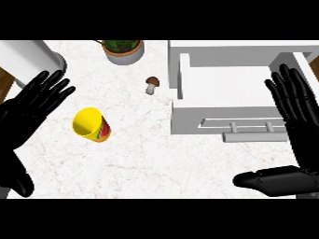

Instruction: Pick up the cup, place it into the drawer and close the drawer

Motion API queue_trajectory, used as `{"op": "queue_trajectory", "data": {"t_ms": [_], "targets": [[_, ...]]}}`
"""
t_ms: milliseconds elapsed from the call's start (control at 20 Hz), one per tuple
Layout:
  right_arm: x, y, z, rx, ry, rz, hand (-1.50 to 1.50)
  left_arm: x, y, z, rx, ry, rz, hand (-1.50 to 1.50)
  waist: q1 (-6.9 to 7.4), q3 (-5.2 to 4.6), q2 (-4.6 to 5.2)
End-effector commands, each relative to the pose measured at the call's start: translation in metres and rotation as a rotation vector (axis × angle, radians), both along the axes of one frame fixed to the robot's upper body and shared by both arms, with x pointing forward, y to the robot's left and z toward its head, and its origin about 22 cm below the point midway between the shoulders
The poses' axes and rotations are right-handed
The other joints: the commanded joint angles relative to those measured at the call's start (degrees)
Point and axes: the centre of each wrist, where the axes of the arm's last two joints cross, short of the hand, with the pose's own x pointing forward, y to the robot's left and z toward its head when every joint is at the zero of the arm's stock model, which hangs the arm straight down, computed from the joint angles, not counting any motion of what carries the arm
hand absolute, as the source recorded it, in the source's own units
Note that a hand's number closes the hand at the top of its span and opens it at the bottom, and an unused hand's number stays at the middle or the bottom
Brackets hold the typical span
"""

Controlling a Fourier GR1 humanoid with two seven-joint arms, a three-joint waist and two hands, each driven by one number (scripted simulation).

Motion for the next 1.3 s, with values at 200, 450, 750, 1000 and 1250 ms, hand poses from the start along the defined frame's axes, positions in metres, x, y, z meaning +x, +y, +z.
{"op": "queue_trajectory", "data": {"t_ms": [200, 450, 750, 1000, 1250], "targets": [[0.029, -0.006, -0.002, -0.019, 0.004, 0.026, -1.5, 0.046, 0.027, -0.049, 0.048, 0.098, -0.012, -1.5, 0.17, 0.04, -0.08], [0.028, -0.017, 0.008, -0.023, -0.014, 0.024, -1.5, 0.067, 0.035, -0.061, 0.125, 0.123, 0.011, -1.5, -0.31, 0.03, -0.1], [0.035, -0.01, 0.001, -0.013, -0.035, 0.006, -1.5, 0.042, 0.044, -0.121, 0.16, 0.186, 0.076, -1.5, -0.11, 0.01, -0.06], [0.032, -0.013, 0.011, -0.015, -0.027, 0.023, -1.5, 0.053, 0.056, -0.126, 0.184, 0.199, 0.105, -1.5, -1.03, -0.07, 0.24], [0.039, -0.013, 0.022, -0.015, -0.041, 0.025, -1.5, 0.033, 0.041, -0.16, 0.201, 0.185, 0.12, -1.5, -1.18, -0.14, 0.38]]}}
